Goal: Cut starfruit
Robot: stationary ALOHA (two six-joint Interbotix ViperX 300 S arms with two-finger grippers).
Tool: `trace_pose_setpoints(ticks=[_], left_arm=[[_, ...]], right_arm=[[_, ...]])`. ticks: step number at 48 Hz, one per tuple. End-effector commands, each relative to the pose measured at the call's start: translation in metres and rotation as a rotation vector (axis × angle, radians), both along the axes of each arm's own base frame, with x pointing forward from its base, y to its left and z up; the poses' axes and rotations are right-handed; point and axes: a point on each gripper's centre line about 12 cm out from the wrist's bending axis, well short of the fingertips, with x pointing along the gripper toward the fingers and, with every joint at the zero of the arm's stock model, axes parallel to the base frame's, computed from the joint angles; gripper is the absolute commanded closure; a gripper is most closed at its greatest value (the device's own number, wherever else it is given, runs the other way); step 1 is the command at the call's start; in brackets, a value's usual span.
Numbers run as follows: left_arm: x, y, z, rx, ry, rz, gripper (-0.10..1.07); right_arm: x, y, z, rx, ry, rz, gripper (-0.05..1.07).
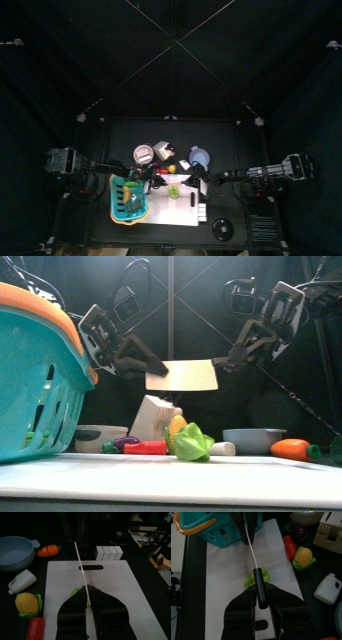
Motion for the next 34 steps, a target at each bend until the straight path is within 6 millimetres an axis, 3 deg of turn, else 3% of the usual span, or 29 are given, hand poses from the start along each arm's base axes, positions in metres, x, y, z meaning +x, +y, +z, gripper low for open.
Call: trace_pose_setpoints(ticks=[1, 17, 34], left_arm=[[0.005, -0.01, 0.007, -0.004, -0.027, -0.026, 0.58], [0.009, -0.013, -0.012, -0.003, 0.028, -0.032, 0.58], [0.009, -0.024, -0.019, 0.031, 0.096, -0.043, 0.58]], right_arm=[[0.001, -0.008, 0.004, -0.002, -0.012, -0.025, 0.5], [0.006, -0.01, -0.019, -0.035, 0.065, -0.007, 0.5], [0.007, -0.007, -0.021, -0.037, 0.069, 0.003, 0.5]])
